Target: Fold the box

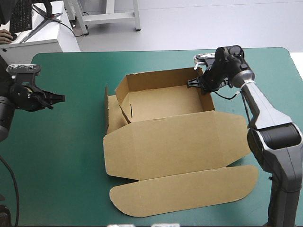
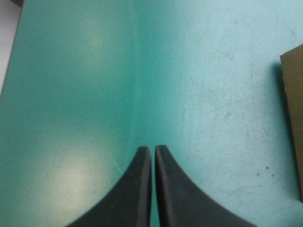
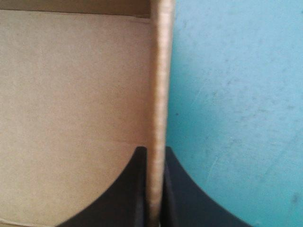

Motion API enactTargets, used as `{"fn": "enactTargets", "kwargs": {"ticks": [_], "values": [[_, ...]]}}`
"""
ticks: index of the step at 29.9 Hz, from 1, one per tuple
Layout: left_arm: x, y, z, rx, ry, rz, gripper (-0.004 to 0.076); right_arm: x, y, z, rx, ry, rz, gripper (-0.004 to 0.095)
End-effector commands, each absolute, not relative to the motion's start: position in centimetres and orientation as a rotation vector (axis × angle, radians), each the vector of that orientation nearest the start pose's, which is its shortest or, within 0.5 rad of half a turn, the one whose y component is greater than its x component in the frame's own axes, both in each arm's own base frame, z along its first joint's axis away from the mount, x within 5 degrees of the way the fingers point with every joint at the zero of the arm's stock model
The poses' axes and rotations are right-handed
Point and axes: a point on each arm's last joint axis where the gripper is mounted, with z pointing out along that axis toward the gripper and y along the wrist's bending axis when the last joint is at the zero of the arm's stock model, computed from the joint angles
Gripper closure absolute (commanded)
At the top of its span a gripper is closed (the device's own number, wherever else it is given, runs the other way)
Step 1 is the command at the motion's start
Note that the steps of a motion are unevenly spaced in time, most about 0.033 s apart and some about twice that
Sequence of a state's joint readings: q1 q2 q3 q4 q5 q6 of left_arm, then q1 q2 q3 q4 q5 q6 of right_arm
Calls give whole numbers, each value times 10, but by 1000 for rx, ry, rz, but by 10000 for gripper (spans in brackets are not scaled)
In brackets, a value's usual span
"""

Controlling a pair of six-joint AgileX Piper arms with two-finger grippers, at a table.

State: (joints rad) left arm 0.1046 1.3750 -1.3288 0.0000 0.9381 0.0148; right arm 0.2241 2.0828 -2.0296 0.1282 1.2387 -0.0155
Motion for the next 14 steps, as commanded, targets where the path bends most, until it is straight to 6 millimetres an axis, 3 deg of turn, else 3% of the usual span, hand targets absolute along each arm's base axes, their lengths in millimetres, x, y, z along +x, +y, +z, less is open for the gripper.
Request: {"fn": "enactTargets", "kwargs": {"ticks": [1, 4, 8, 14], "values": [[288, 45, 384, -202, 2358, -141, 713, 413, 87, 371, -275, 2594, 319, 927], [291, 61, 377, -290, 2352, -305, 713, 397, 71, 402, -240, 2515, 382, 927], [302, 68, 366, -322, 2342, -542, 714, 376, 53, 436, -199, 2412, 477, 926], [316, 68, 352, -265, 2353, -593, 714, 349, 38, 467, -171, 2323, 456, 927]]}}
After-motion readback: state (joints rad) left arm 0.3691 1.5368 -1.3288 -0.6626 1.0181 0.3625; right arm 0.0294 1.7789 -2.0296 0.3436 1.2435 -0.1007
